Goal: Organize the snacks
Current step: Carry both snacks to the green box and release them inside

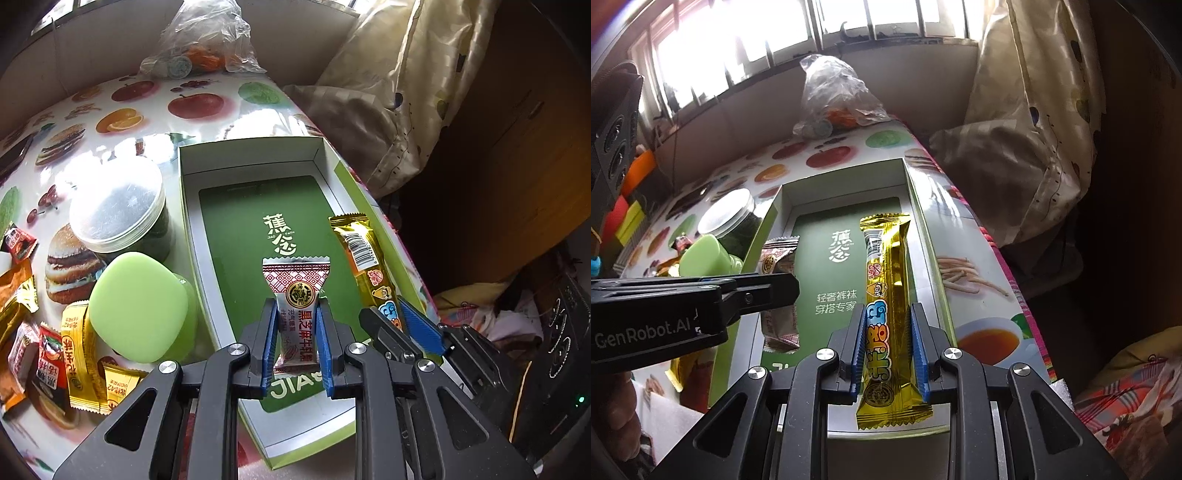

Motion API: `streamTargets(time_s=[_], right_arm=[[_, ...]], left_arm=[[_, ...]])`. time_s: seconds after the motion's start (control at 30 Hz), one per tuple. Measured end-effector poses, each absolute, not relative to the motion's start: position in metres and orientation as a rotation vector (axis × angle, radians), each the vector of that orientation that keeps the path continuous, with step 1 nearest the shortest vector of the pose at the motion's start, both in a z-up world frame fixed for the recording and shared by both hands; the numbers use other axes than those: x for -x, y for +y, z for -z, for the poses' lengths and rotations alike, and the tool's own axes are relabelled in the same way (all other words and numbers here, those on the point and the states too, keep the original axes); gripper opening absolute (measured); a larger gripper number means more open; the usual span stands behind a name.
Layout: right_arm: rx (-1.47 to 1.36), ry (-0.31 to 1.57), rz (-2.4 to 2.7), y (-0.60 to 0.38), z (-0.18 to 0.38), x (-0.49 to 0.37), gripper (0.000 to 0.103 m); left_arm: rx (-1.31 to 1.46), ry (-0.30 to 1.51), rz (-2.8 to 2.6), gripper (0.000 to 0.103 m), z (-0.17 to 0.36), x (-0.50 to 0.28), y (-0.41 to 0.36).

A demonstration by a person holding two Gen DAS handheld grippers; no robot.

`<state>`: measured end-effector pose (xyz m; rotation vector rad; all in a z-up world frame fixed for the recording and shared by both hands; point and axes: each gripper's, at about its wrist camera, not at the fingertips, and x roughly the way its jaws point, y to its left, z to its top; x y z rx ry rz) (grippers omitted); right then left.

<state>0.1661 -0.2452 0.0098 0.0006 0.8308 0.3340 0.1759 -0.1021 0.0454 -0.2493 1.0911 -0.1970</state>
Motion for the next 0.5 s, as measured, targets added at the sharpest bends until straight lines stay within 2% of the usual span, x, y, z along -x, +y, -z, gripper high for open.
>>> streamTargets(time_s=[0.4,0.5], right_arm=[[0.014,0.844,-0.345,-0.2417,-0.0073,-0.1671,0.022],[0.014,0.843,-0.345,-0.2414,-0.0077,-0.1669,0.024]], left_arm=[[0.252,1.131,0.193,0.021,-0.0355,-0.1788,-0.1031],[0.257,1.134,0.194,0.027,-0.0345,-0.1784,-0.1028]])
